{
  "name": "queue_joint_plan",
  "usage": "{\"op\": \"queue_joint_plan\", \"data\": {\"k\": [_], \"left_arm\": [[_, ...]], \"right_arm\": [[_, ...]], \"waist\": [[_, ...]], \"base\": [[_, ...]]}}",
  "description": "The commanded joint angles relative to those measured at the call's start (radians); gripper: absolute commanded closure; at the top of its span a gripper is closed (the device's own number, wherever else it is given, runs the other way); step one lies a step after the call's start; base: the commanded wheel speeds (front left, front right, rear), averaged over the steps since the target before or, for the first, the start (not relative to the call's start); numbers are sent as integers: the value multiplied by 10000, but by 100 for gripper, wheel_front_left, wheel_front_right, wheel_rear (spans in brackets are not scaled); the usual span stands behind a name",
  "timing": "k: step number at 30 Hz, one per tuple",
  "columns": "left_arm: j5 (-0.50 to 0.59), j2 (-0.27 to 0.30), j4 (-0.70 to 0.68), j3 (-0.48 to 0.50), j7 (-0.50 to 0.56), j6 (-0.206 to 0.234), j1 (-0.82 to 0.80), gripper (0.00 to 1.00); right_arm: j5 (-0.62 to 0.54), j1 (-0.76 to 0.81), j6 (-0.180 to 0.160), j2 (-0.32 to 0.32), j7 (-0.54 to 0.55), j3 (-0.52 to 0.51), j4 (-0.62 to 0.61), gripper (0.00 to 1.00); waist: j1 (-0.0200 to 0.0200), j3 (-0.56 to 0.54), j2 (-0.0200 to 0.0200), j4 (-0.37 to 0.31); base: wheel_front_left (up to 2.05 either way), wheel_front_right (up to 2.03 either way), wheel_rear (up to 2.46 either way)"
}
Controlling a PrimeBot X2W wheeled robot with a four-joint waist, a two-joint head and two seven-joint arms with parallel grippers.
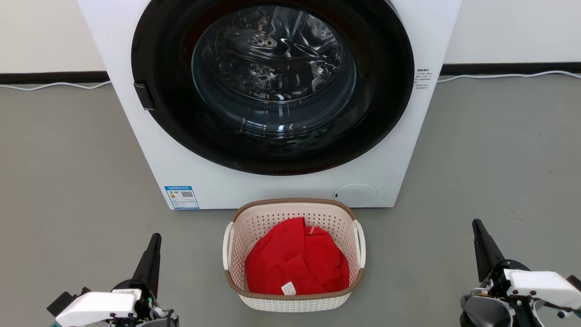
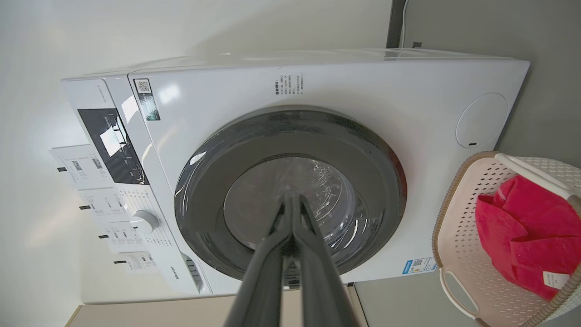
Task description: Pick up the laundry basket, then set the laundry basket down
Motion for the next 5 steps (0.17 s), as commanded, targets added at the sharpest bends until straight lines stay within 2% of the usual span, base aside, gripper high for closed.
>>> {"op": "queue_joint_plan", "data": {"k": [1,5], "left_arm": [[-51,131,-293,307,62,-73,-558,100],[-51,131,-293,307,62,-73,-558,100]], "right_arm": [[63,-234,73,-41,108,194,-316,100],[64,-233,73,-41,108,194,-316,100]], "waist": [[-1,0,0,0],[-1,0,0,0]], "base": [[0,0,0],[0,0,0]]}}
